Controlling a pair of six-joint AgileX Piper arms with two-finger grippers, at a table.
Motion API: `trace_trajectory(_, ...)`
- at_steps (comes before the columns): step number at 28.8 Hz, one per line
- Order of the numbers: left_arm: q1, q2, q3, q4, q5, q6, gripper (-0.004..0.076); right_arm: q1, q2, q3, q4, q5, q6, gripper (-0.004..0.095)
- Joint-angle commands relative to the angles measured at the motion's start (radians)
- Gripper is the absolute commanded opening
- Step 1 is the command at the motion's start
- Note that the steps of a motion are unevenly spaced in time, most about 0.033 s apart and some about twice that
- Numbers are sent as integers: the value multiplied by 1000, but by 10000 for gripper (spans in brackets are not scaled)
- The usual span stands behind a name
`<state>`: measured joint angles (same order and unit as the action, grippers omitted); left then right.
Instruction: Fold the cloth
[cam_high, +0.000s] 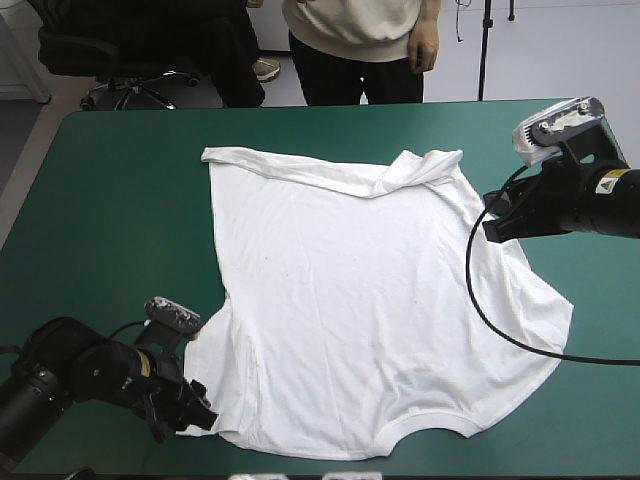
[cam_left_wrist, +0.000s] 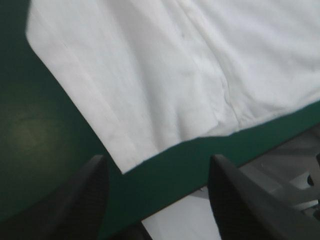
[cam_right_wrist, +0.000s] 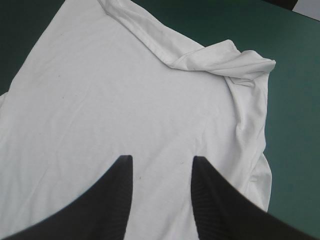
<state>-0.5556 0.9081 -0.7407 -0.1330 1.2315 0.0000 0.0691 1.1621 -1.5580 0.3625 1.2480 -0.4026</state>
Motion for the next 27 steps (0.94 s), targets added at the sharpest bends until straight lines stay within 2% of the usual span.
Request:
trace_trajectory(1, -4, -16, 35, -3, 38, 12, 442, -8, -18, -18, 18, -29, 0, 364)
trace_trajectory(6, -4, -16, 54, 115, -3, -79, 442, -8, -11, -18, 27, -29, 0, 364)
trace_trajectory(11, -4, 25, 65, 113, -43, -88, 442, -8, -11, -18, 31, -31, 0, 364)
trace_trajectory(15, -4, 109, 96, 125, -71, -88, 442, -8, -11, -18, 31, -39, 0, 364)
trace_trajectory(20, -4, 247, 174, 125, -220, -112, 442, -8, -11, -18, 31, -39, -2, 364)
trace_trajectory(23, -4, 342, 194, 62, -244, -109, 438, -8, -11, -18, 29, -37, -9, 364)
trace_trajectory(26, -4, 419, 194, -61, -242, -21, 398, -8, -11, -18, 0, -37, -9, 364)
trace_trajectory(27, -4, 448, 194, -144, -258, 40, 298, -8, -13, -18, -20, -28, -5, 364)
